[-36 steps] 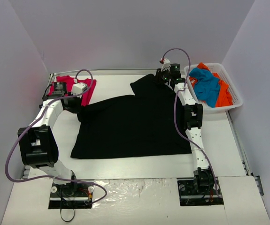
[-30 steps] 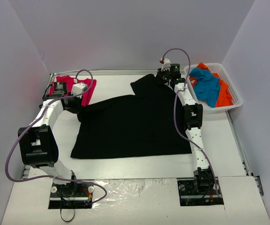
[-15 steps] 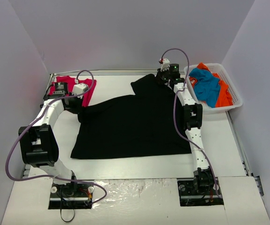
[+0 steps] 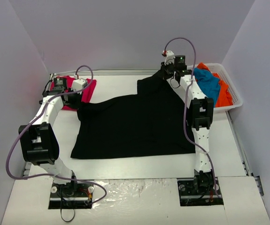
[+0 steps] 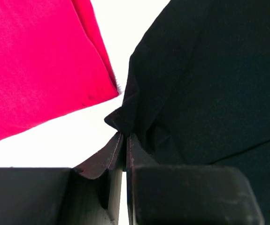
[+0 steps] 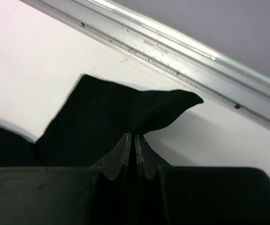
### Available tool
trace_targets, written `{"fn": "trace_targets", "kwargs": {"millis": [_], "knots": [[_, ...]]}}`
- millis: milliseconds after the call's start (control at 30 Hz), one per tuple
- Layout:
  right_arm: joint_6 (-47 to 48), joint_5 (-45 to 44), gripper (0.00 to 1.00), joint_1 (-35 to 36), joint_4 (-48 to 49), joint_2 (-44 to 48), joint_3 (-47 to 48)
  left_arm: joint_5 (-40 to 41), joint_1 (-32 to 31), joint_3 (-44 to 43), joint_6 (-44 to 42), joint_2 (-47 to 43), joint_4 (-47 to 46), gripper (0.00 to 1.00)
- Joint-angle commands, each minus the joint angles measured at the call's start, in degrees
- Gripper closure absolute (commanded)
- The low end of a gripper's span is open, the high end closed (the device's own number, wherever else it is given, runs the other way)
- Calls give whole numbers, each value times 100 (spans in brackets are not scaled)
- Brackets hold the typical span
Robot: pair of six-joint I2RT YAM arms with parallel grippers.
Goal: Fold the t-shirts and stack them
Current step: Grap the side of the flattened tshirt furthest away from the robot with both arms, then fold the other side of the tshirt into a rectangle
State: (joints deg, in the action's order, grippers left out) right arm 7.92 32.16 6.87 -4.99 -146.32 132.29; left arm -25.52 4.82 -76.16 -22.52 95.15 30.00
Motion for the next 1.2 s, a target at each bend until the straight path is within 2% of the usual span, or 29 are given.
{"fn": "trace_targets", "kwargs": {"millis": [0, 233, 467, 600, 900, 1167], "knots": [[157, 106, 100, -63, 95, 945, -369, -111, 1, 83, -112, -304, 41, 98], [183, 36, 100, -274, 16, 2027, -1564, -339, 256, 347, -252, -778, 120, 98], [403, 0, 100, -432, -773, 2906, -2391, -603, 441, 505, -577, -1069, 375, 98], [570, 123, 100, -529, -889, 3476, -3180, -630, 441, 725, -771, -1288, 410, 98], [1176, 273, 100, -626, -2127, 4199, -3613, -814, 476, 1200, -911, -1684, 419, 98], [1624, 133, 100, -652, -2726, 4691, -4246, -972, 581, 1314, -1149, -1974, 770, 98]]}}
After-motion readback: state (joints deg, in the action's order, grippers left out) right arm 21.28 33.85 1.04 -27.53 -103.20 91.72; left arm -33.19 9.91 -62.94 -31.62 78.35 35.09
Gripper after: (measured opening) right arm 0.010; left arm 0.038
